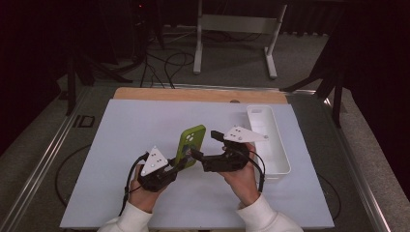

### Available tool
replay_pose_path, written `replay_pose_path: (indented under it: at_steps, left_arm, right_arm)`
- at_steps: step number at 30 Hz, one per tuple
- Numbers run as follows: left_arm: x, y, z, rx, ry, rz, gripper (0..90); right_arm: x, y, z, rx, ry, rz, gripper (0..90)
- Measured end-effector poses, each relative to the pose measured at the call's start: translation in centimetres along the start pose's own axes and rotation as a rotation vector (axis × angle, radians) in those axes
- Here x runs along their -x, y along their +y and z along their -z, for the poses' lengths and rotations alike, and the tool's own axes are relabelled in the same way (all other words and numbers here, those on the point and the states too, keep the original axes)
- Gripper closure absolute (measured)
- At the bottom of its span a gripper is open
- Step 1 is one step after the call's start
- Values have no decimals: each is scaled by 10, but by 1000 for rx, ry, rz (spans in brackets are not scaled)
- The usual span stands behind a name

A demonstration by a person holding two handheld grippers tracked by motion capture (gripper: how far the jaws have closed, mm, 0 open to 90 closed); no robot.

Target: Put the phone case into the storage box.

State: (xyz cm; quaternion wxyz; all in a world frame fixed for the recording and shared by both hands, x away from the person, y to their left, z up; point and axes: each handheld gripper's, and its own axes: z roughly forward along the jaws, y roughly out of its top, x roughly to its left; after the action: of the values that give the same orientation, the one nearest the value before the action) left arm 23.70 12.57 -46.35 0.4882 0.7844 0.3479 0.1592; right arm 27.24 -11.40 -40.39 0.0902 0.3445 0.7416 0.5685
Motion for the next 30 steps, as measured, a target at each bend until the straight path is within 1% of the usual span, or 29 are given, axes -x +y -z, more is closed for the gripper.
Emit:
replay_pose_path:
  at_steps: [4, 5, 8, 13, 16, 20, 23, 30]
  left_arm:
    - [0, 0, 0, 3, 16, 6, 775]
    - [1, 0, 0, 5, 22, 10, 775]
    - [2, 0, 0, 5, 30, 11, 775]
    - [4, 0, -2, 5, 38, 12, 775]
    - [5, -1, -3, -1, 45, 9, 775]
    - [8, -1, -4, 3, 58, 9, 775]
    - [10, 0, -4, 6, 67, 7, 775]
    - [13, -1, -6, 11, 83, 12, 775]
  right_arm:
    - [-1, 1, 0, 17, -6, -14, 91]
    - [-1, 2, 0, 30, -13, -23, 91]
    - [-3, 3, -1, 42, -22, -33, 91]
    - [-6, 4, -2, 53, -34, -26, 91]
    - [-8, 5, -2, 67, -42, -38, 90]
    - [-10, 5, -4, 81, -48, -54, 90]
    - [-11, 5, -6, 86, -60, -64, 90]
    - [-14, 5, -10, 97, -69, -73, 91]
